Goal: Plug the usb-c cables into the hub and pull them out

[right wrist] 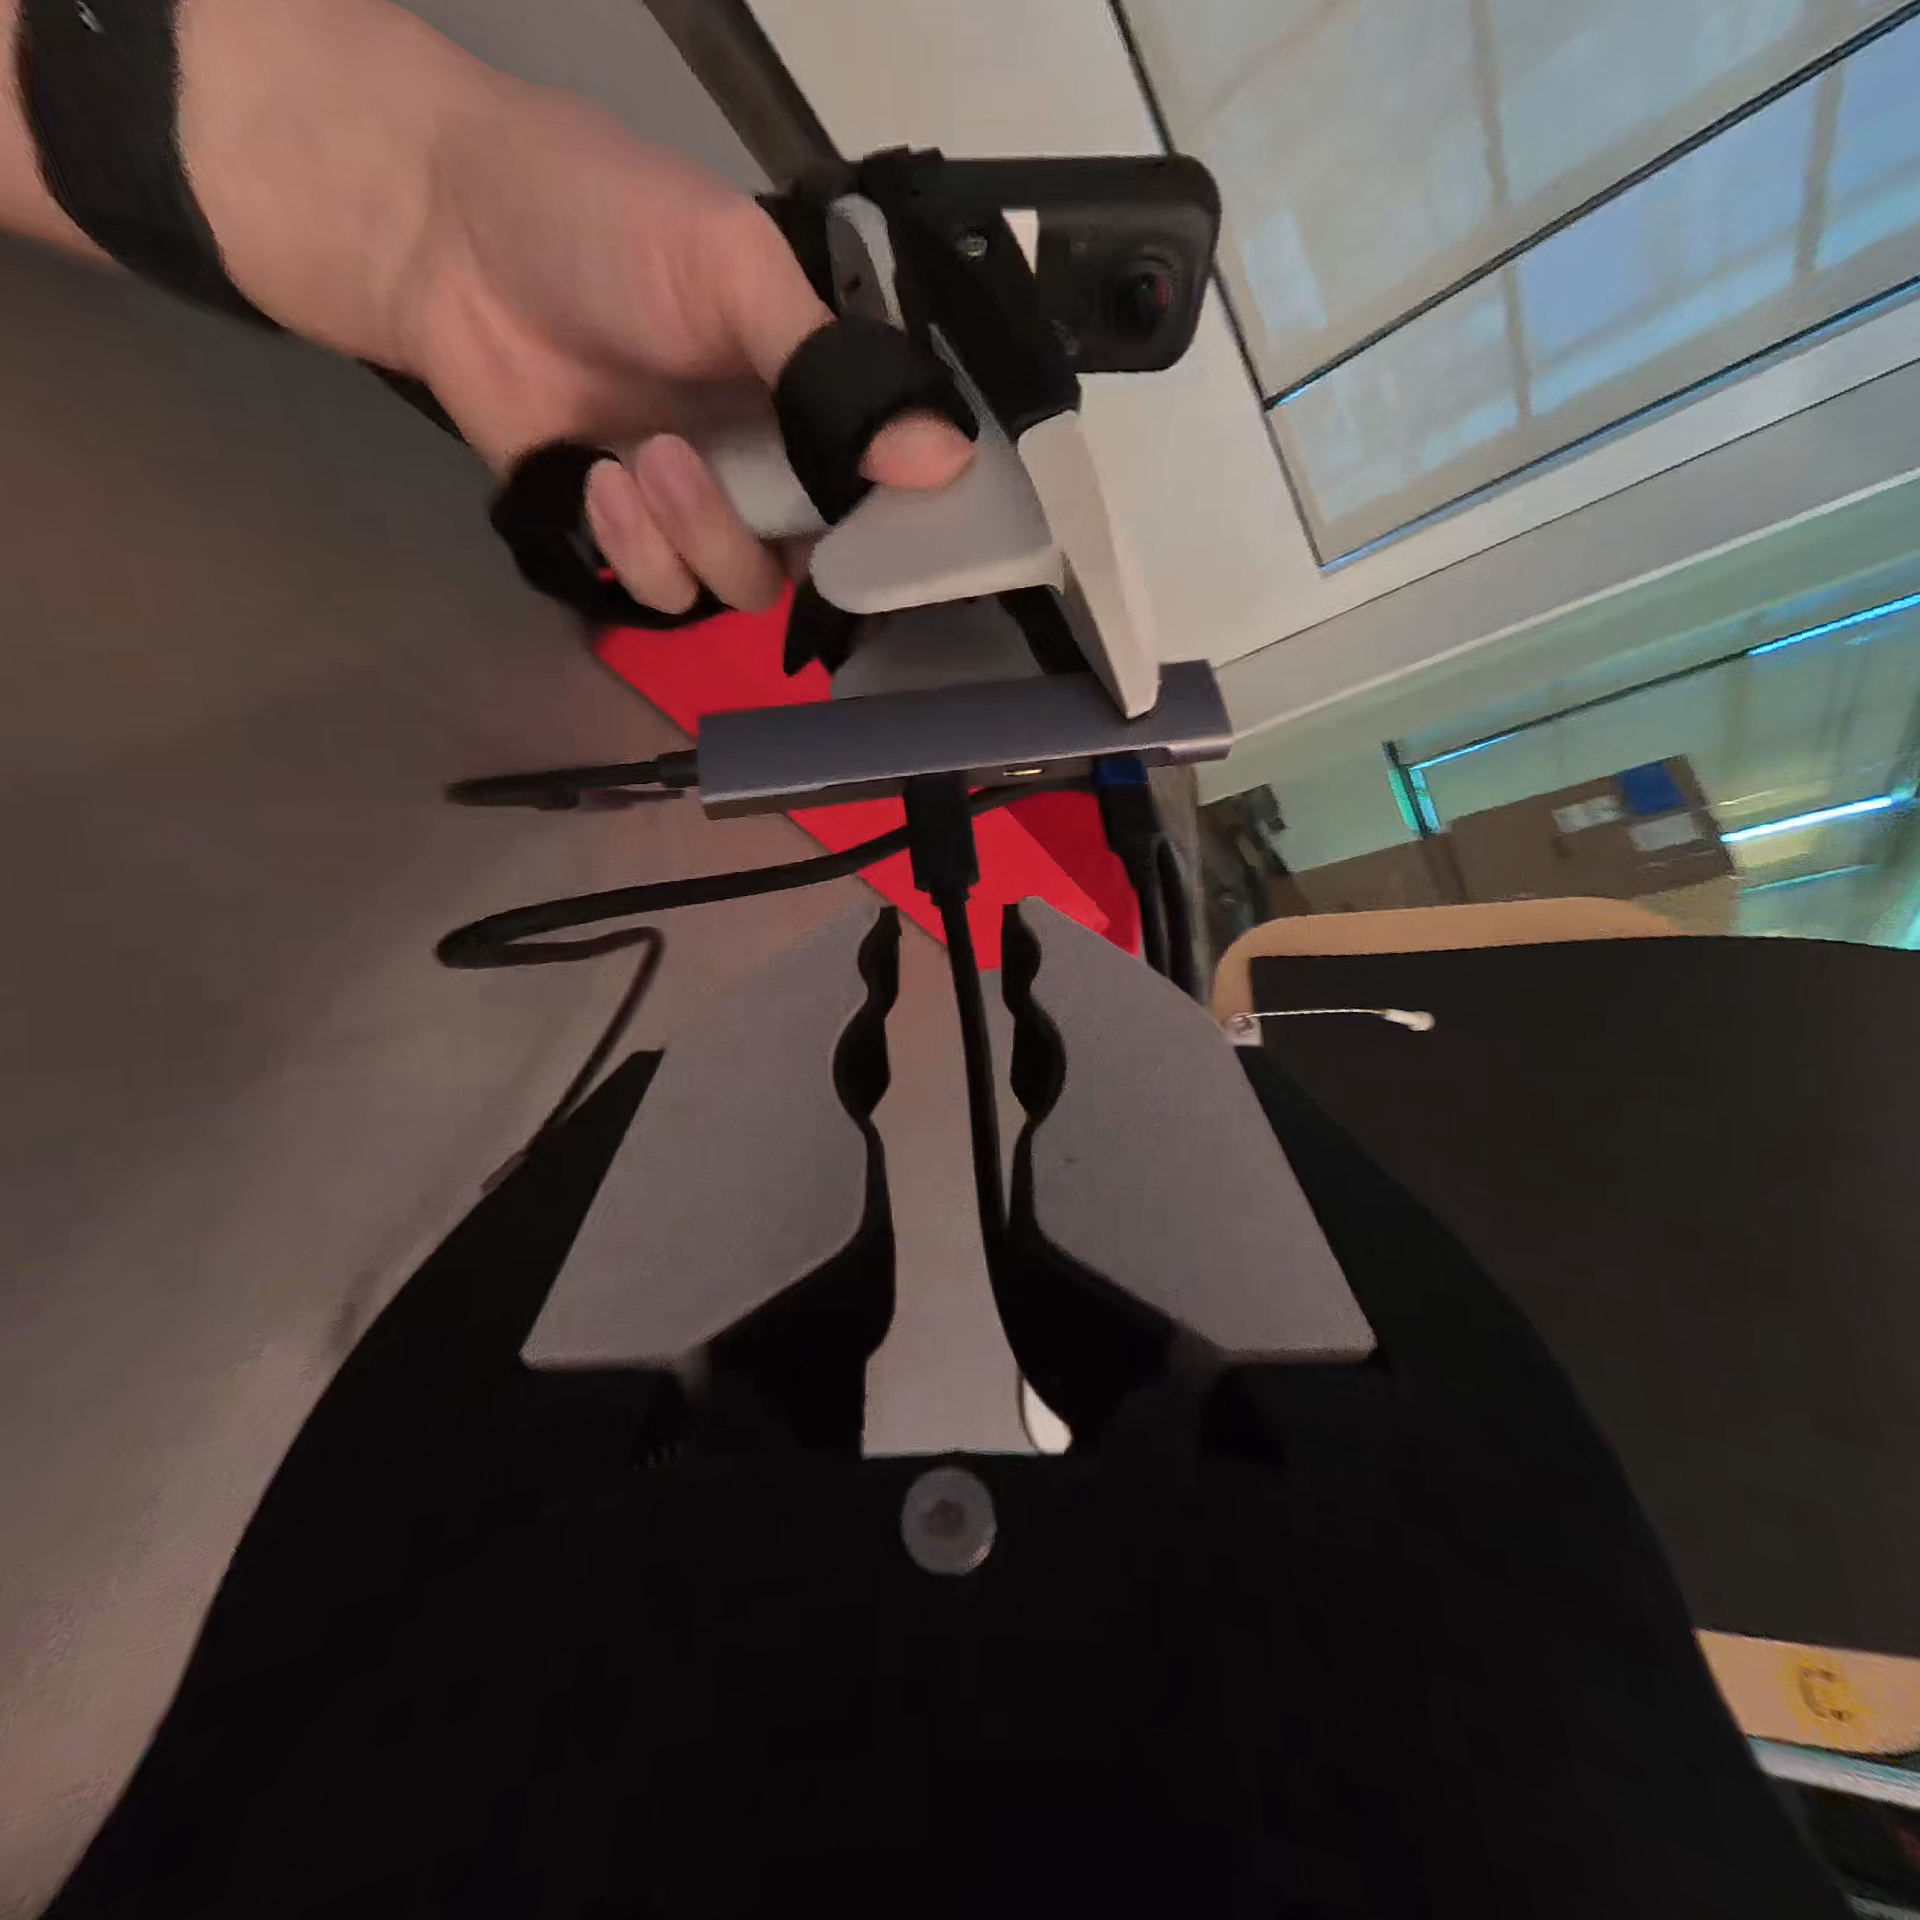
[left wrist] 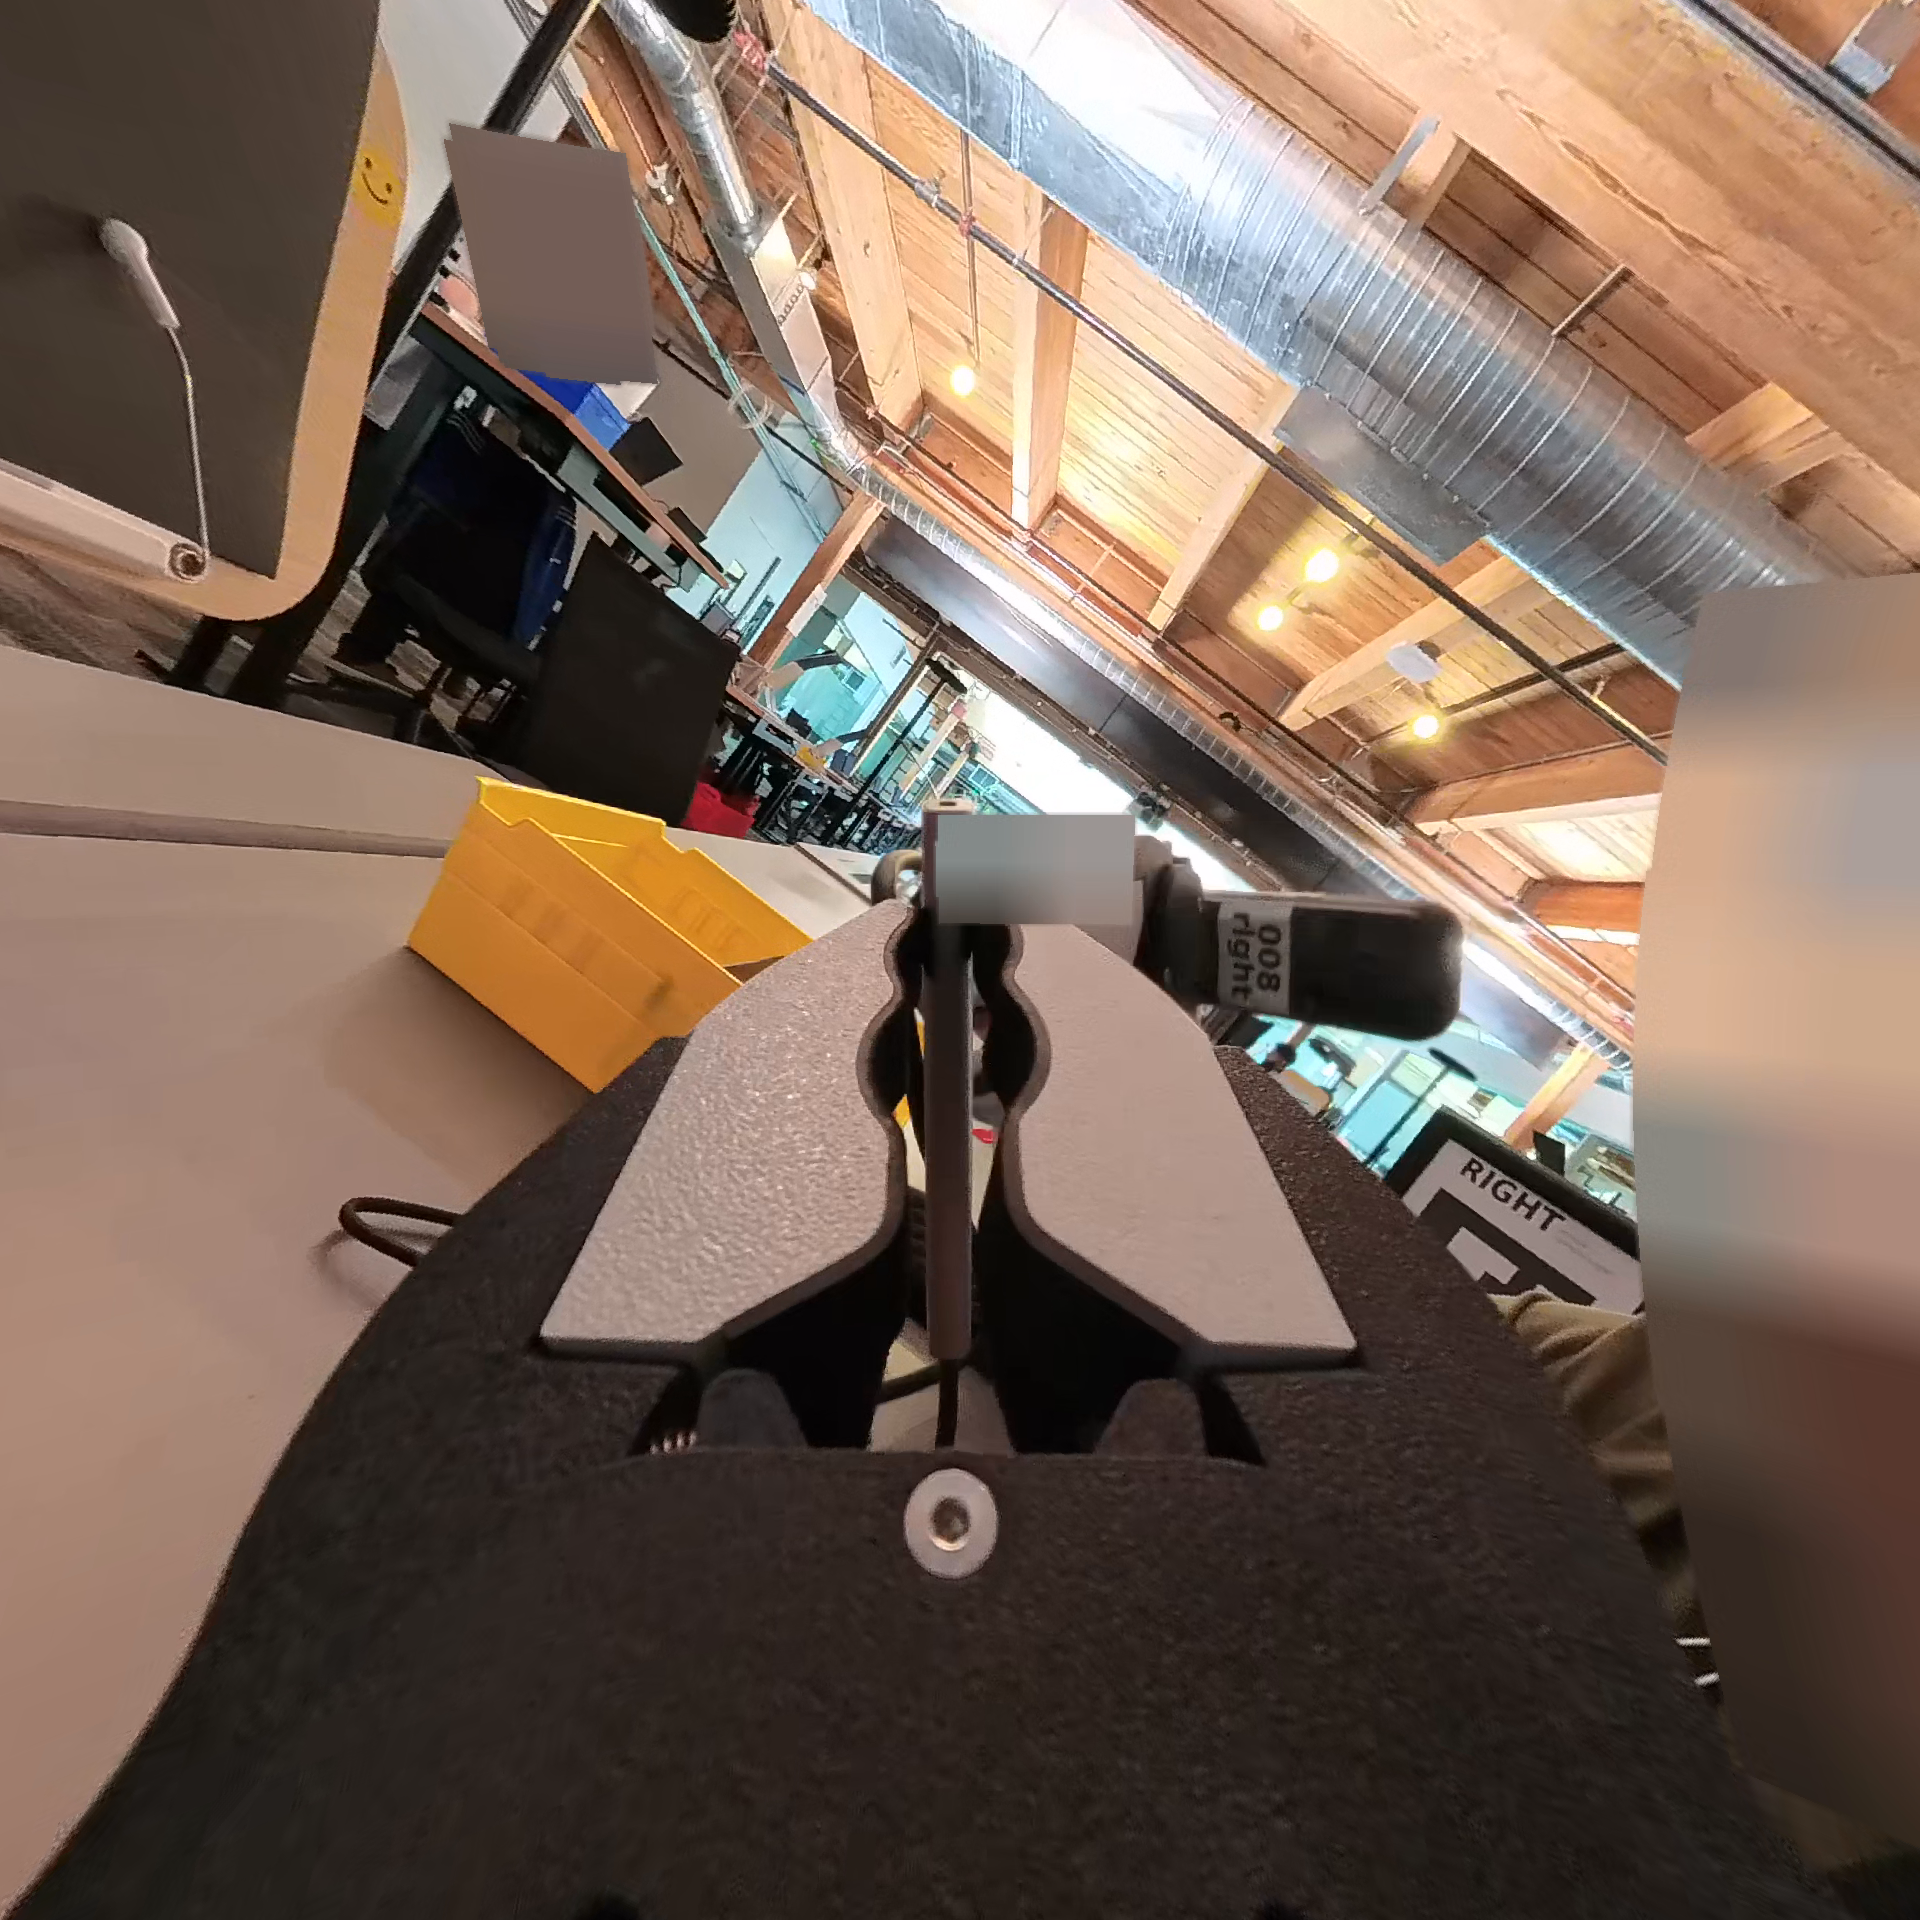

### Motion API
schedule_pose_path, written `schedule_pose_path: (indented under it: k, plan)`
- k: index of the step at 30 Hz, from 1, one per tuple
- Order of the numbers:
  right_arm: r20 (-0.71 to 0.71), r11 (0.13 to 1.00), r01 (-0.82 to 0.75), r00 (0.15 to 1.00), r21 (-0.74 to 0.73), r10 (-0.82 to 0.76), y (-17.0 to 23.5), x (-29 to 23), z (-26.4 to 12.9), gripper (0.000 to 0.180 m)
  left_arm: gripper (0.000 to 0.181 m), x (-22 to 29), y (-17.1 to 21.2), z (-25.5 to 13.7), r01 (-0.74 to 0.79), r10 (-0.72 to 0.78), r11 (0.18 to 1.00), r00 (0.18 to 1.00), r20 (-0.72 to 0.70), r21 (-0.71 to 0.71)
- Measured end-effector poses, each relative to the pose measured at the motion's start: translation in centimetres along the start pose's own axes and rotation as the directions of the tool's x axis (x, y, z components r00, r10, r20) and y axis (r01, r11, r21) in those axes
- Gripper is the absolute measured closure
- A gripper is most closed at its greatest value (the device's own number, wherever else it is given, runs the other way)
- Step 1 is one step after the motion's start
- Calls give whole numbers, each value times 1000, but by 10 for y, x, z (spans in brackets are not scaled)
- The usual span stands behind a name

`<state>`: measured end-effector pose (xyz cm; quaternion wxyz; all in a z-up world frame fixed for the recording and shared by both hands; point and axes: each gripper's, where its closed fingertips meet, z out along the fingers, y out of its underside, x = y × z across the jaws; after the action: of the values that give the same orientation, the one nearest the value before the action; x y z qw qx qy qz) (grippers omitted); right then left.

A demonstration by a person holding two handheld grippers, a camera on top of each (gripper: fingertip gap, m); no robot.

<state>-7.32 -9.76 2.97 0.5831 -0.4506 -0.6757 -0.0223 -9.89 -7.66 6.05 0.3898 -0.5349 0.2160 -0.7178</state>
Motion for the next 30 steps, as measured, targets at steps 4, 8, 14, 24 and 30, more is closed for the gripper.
schedule_pose_path:
  k: [4, 8, 14, 24, 30]
  plan:
    - [-22, 999, 11, 1000, 41, -10, -7, 1, 0, 160, 173, 2, 1, 1, 5, -5, 1000, 1000, -7, -4]
    - [-7, 996, 84, 996, -31, -84, 2, -5, 5, 165, 172, 2, 6, 4, 20, -20, 999, 1000, -16, -27]
    - [2, 998, 38, 999, -44, -38, 8, -2, 3, 167, 173, 0, 7, 6, 25, -26, 999, 999, -19, -33]
    - [-83, 996, 1, 996, -87, -8, 17, 15, -2, 168, 167, -11, 35, 15, -76, 94, 972, 993, 72, -220]
    - [-66, 999, -3, 998, -55, -1, 12, 15, -6, 168, 172, -3, 21, 9, -71, 72, 987, 997, 6, -145]
